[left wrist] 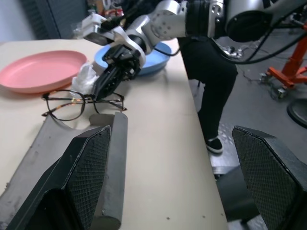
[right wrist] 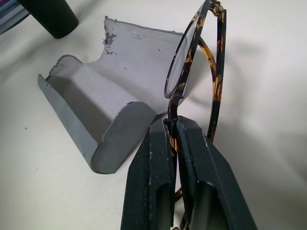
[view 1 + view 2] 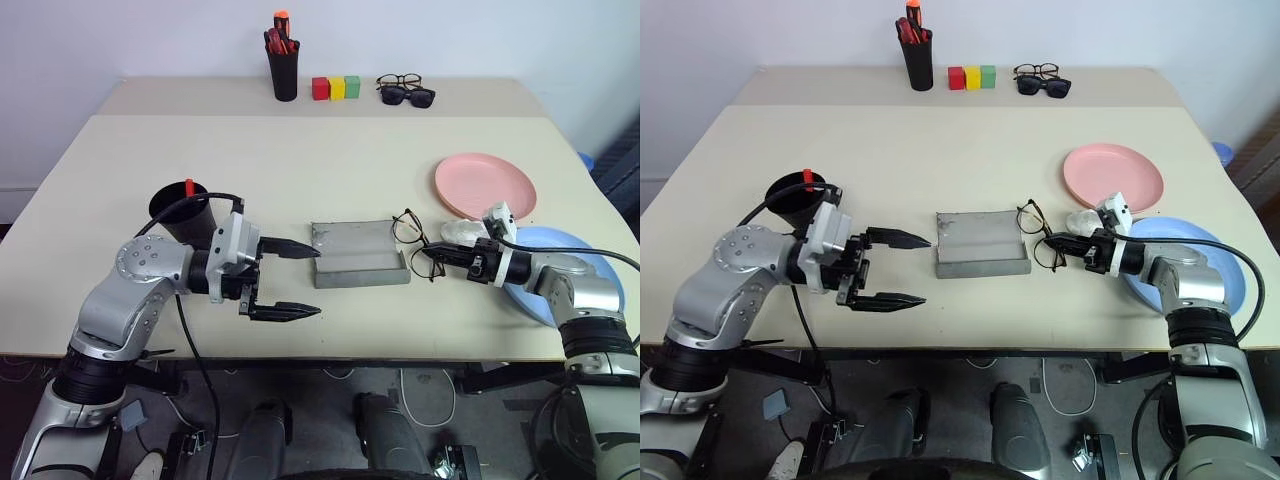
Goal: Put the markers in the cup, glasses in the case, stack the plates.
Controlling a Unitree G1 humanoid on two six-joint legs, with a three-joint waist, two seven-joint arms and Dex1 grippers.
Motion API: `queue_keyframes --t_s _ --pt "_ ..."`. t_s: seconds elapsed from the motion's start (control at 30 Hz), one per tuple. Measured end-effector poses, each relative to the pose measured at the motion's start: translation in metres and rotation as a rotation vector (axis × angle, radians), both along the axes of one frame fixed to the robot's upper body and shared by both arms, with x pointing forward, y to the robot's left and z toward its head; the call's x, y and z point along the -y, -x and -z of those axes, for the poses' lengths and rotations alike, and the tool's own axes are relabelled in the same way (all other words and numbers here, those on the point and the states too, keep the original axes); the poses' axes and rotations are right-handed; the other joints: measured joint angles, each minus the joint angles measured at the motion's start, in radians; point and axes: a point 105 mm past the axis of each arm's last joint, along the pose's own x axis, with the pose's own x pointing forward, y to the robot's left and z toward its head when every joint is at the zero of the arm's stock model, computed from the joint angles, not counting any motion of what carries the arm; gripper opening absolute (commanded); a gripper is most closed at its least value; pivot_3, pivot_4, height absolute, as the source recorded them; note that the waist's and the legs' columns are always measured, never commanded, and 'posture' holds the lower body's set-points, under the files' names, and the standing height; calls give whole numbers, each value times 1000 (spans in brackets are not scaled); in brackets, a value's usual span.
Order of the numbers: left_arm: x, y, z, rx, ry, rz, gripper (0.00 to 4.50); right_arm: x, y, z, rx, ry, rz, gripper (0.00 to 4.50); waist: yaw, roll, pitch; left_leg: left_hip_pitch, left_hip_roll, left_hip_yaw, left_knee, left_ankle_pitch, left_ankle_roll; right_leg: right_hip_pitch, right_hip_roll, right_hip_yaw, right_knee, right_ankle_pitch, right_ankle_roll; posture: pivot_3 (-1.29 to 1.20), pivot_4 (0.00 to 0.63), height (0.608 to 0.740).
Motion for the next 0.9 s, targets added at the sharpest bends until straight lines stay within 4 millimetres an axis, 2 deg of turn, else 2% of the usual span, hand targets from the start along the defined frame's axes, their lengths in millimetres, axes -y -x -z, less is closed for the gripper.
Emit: queue_keyframes --t_s 0.13,0.23,0.33,0.43,0.63,0.9 --pt "0 -1 2 -4 9 -18 4143 7 -5 -9 62 4 50 71 0 0 0 0 0 0 0 0 0 0 0 0 0 0 0 0 150 740" --pt "-1 -1 5 -18 14 -35 4143 3 -12 -28 156 3 50 71 -3 1 0 0 0 0 -1 0 0 -2 0 0 0 0 0 0 150 740" --pt "-1 -2 5 -18 17 -41 4143 -16 -16 -52 281 -3 -12 71 -4 1 0 0 1 0 -2 0 0 -2 1 0 1 1 2 0 150 740" --pt "-4 -1 8 -27 7 -50 4143 -44 -12 -65 362 7 -122 71 -1 1 0 -1 1 0 -3 0 0 -3 1 0 0 1 3 0 150 740" --pt "-22 6 11 -59 -42 -49 4143 -88 2 -72 386 24 -336 71 0 1 1 -1 1 0 -4 0 0 -4 0 0 0 0 0 0 150 740" --pt "-37 14 14 -91 -76 -65 4143 -104 14 -55 320 70 -466 71 1 1 1 -1 0 0 -4 0 0 -4 0 0 0 0 0 0 150 740"
